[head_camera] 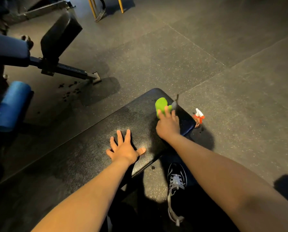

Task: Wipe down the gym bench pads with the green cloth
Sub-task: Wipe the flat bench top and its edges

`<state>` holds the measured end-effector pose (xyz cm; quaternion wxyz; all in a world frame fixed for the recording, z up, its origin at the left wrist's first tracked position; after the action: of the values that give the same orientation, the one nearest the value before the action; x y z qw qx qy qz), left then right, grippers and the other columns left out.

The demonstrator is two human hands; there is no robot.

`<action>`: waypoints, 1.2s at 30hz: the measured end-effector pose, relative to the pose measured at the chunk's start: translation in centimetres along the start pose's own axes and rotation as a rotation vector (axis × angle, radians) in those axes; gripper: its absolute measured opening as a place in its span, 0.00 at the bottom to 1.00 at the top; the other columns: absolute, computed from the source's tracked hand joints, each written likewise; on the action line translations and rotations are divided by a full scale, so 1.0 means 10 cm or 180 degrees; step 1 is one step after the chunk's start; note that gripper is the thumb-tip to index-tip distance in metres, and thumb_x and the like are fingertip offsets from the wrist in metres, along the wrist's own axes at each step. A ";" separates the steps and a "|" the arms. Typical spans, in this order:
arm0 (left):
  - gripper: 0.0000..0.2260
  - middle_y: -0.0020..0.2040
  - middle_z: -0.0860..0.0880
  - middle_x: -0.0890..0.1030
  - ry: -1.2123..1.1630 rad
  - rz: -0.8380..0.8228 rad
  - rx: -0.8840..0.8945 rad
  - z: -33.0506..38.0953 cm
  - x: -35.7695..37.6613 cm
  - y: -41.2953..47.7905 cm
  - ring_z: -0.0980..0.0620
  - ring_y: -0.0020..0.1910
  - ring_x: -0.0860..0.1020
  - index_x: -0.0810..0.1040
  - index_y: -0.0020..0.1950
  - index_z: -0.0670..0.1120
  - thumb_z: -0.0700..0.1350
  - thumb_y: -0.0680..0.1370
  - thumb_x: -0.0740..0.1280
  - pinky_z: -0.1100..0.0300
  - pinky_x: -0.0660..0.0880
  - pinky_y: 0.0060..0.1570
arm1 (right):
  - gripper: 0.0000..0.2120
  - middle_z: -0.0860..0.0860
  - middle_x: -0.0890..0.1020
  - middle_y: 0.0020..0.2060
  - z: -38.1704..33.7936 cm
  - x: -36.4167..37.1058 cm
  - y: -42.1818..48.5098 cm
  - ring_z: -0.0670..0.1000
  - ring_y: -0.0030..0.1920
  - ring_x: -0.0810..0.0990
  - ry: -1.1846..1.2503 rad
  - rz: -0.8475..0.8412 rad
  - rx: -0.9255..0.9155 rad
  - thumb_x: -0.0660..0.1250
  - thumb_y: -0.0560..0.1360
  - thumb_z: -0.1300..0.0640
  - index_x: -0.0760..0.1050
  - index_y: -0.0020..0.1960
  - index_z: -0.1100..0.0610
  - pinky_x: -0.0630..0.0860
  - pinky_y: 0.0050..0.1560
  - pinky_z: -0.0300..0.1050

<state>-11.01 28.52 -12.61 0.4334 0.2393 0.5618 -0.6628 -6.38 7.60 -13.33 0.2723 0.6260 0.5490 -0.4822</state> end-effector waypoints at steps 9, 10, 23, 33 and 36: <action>0.44 0.82 0.54 0.40 -0.0067 0.0034 -0.0082 0.03 -0.08 0.03 0.42 0.80 0.40 0.47 0.80 0.65 0.69 0.72 0.69 0.37 0.50 0.75 | 0.27 0.53 0.56 0.79 -0.28 0.14 -0.10 0.61 0.79 0.51 -0.0354 -0.0339 -0.1260 0.58 0.80 0.56 0.61 0.78 0.45 0.55 0.77 0.55; 0.43 0.82 0.54 0.42 -0.0118 0.0107 -0.0061 0.02 -0.10 0.04 0.41 0.79 0.42 0.49 0.80 0.66 0.69 0.72 0.69 0.37 0.51 0.74 | 0.26 0.53 0.55 0.79 -0.15 0.06 0.02 0.61 0.79 0.50 -0.0243 -0.0302 -0.0977 0.57 0.80 0.56 0.61 0.78 0.45 0.54 0.77 0.56; 0.53 0.82 0.53 0.36 -0.0049 0.0071 0.0002 0.06 -0.18 0.28 0.43 0.80 0.37 0.44 0.81 0.64 0.68 0.67 0.74 0.34 0.44 0.75 | 0.27 0.55 0.56 0.78 -0.60 0.00 0.42 0.61 0.72 0.61 0.0112 0.0103 -0.0636 0.60 0.75 0.62 0.70 0.72 0.47 0.61 0.71 0.51; 0.50 0.81 0.54 0.34 -0.0154 0.0100 -0.0059 0.13 -0.27 0.48 0.41 0.80 0.37 0.44 0.80 0.67 0.72 0.67 0.71 0.32 0.45 0.74 | 0.28 0.51 0.52 0.80 -0.09 -0.08 0.73 0.61 0.79 0.50 -0.0021 -0.0120 -0.0775 0.57 0.80 0.61 0.61 0.77 0.43 0.50 0.78 0.56; 0.50 0.81 0.53 0.35 -0.0170 0.0150 0.0017 0.14 -0.25 0.47 0.41 0.80 0.37 0.43 0.80 0.67 0.72 0.68 0.70 0.31 0.43 0.74 | 0.27 0.52 0.51 0.80 0.16 -0.25 0.84 0.61 0.78 0.51 0.0237 0.0016 0.0097 0.57 0.80 0.60 0.61 0.76 0.45 0.51 0.77 0.55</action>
<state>-5.54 28.00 -12.76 0.4631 0.2359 0.5425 -0.6600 1.25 3.09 -13.21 0.2434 0.6490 0.5498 -0.4661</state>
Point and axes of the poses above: each hand's wrist, its own y-axis towards the middle knuckle, its own x-axis out of the palm, z = x × y, the point moved 7 cm from there along y, towards the middle knuckle
